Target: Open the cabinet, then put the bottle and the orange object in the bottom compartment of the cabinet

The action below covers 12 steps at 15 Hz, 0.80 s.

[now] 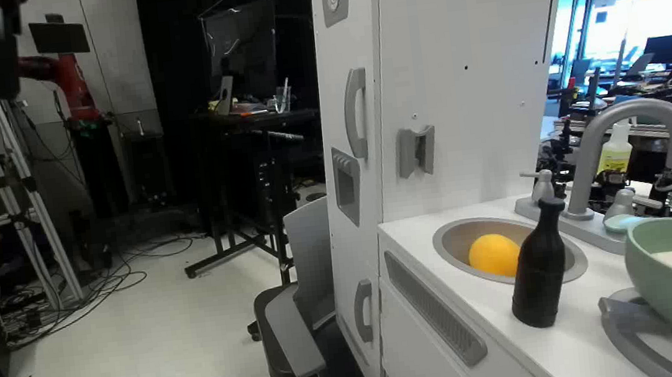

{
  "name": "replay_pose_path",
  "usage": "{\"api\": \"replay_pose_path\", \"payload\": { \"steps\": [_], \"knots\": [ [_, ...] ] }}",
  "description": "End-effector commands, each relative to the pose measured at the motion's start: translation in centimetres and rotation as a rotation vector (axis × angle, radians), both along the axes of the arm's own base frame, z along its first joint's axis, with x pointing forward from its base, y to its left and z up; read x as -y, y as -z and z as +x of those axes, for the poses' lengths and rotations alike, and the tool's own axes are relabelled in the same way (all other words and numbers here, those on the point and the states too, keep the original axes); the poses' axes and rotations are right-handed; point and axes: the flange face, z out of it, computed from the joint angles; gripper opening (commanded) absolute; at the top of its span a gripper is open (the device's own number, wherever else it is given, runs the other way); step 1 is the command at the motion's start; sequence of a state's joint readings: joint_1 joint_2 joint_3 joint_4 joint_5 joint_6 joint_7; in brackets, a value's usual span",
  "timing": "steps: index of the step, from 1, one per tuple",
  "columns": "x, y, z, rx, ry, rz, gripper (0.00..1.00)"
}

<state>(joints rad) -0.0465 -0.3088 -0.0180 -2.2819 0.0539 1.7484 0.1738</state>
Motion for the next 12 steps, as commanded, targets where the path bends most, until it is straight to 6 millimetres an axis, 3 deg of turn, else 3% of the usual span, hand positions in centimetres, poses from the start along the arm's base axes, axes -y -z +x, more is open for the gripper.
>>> {"api": "replay_pose_path", "payload": {
  "steps": [1, 6, 8, 12],
  "knots": [
    [0.0, -0.1, 0.0, 0.001, 0.0, 0.0, 1.0],
    [0.0, -0.2, 0.1, 0.004, 0.0, 0.0, 1.0],
    [0.5, -0.4, 1.3, 0.046, 0.036, -0.03, 1.0],
    [-1.4, -0.6, 6.3, 0.181, 0.157, -0.099, 1.0]
  ]
}}
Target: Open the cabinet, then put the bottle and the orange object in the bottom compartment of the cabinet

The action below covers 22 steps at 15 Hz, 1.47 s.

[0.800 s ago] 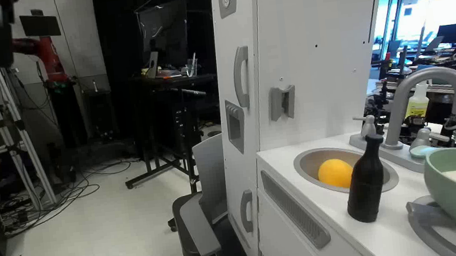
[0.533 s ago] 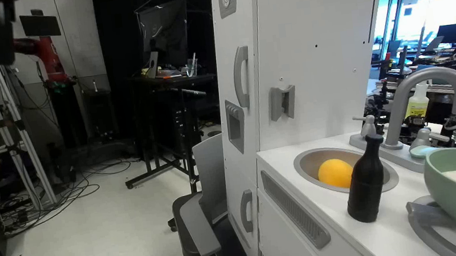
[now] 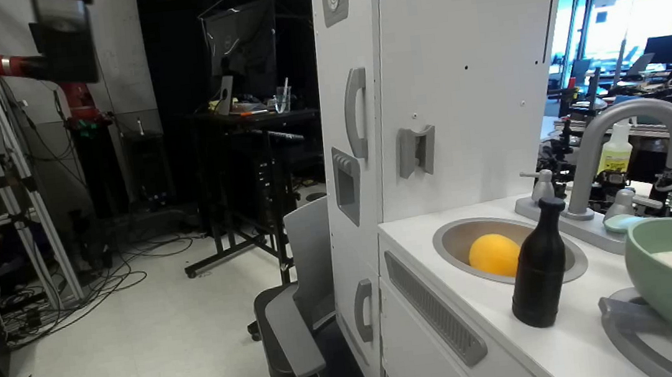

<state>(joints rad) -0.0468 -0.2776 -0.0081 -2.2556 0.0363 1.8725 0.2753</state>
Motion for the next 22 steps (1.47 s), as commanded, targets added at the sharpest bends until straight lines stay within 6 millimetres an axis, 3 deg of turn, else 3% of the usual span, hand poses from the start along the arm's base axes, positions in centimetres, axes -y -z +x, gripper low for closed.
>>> {"api": "replay_pose_path", "payload": {
  "steps": [1, 4, 7, 11, 14, 17, 21, 22],
  "knots": [
    [-2.2, 0.2, 5.2, 0.105, 0.093, -0.083, 1.0],
    [-4.7, 1.9, 9.6, 0.22, 0.155, -0.174, 1.0],
    [-6.7, 5.5, 14.5, 0.286, 0.211, -0.292, 1.0],
    [-7.7, 9.9, 19.0, 0.334, 0.19, -0.434, 1.0],
    [-9.1, 11.6, 21.6, 0.357, 0.168, -0.491, 1.0],
    [-9.8, 11.6, 22.8, 0.404, 0.148, -0.523, 1.0],
    [-9.5, 10.2, 23.3, 0.469, 0.163, -0.553, 1.0],
    [-9.4, 9.1, 23.1, 0.478, 0.166, -0.562, 1.0]
  ]
}}
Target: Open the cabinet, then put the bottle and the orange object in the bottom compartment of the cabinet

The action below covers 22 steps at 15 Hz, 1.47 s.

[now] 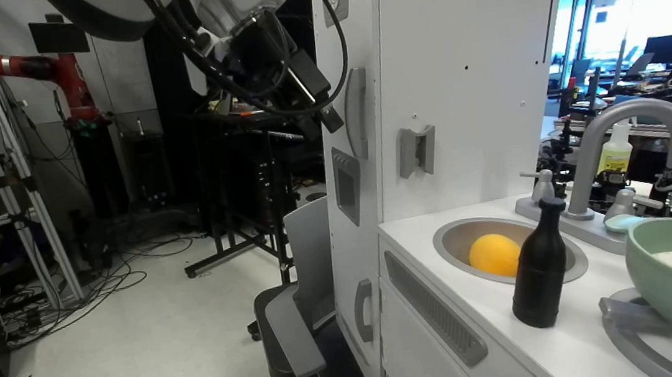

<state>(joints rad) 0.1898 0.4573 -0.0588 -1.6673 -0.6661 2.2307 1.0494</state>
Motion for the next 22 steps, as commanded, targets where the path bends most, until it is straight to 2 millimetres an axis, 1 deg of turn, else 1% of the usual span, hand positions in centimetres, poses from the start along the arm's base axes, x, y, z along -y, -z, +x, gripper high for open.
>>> {"api": "replay_pose_path", "payload": {
  "steps": [1, 3, 5, 6, 8, 9, 13, 14, 15, 16, 21, 22],
  "knots": [
    [0.8, -1.6, 0.5, 0.069, 0.011, -0.04, 1.0],
    [1.3, -2.1, 1.2, 0.095, 0.027, -0.051, 1.0],
    [2.1, -2.1, 1.4, 0.118, 0.034, -0.055, 1.0],
    [2.1, -2.4, 1.6, 0.126, 0.038, -0.058, 1.0],
    [2.6, -2.3, 1.7, 0.14, 0.038, -0.06, 1.0],
    [2.5, -2.6, 1.8, 0.144, 0.035, -0.061, 1.0],
    [2.6, -2.7, 1.9, 0.152, 0.034, -0.065, 1.0],
    [2.8, -2.9, 1.6, 0.153, 0.033, -0.063, 1.0],
    [2.7, -3.1, 1.7, 0.152, 0.032, -0.064, 0.75],
    [2.7, -3.0, 1.7, 0.152, 0.031, -0.063, 0.74],
    [2.4, -3.0, 1.7, 0.147, 0.031, -0.061, 0.36],
    [2.3, -3.0, 1.7, 0.144, 0.031, -0.059, 0.27]
  ]
}}
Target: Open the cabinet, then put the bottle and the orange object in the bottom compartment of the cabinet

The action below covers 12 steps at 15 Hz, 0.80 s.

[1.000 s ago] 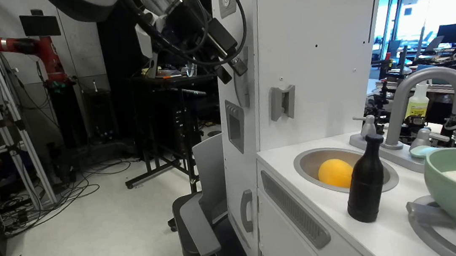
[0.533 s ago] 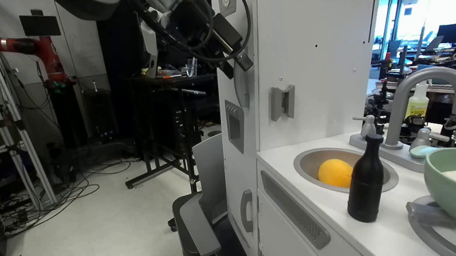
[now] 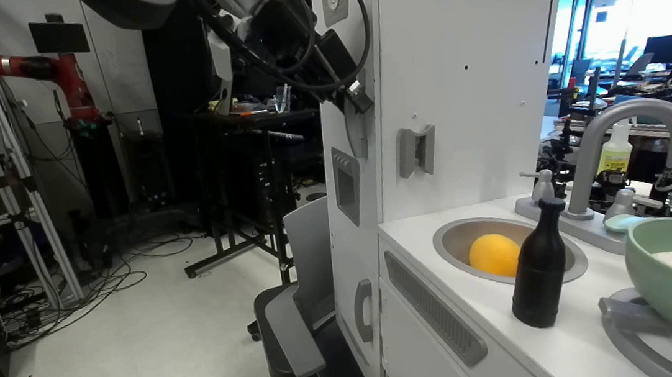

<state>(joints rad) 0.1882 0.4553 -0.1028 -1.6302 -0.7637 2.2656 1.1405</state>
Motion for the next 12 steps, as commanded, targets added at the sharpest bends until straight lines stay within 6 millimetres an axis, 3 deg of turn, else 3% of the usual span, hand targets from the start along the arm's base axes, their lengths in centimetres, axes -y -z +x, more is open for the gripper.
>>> {"api": "replay_pose_path", "payload": {
  "steps": [1, 4, 12],
  "knots": [
    [-0.2, -0.4, 0.1, 0.015, -0.011, 0.011, 0.2],
    [-0.9, -0.4, -0.2, -0.006, 0.004, 0.056, 0.01],
    [-4.7, -0.1, -0.9, -0.034, 0.084, 0.151, 0.05]
  ]
}}
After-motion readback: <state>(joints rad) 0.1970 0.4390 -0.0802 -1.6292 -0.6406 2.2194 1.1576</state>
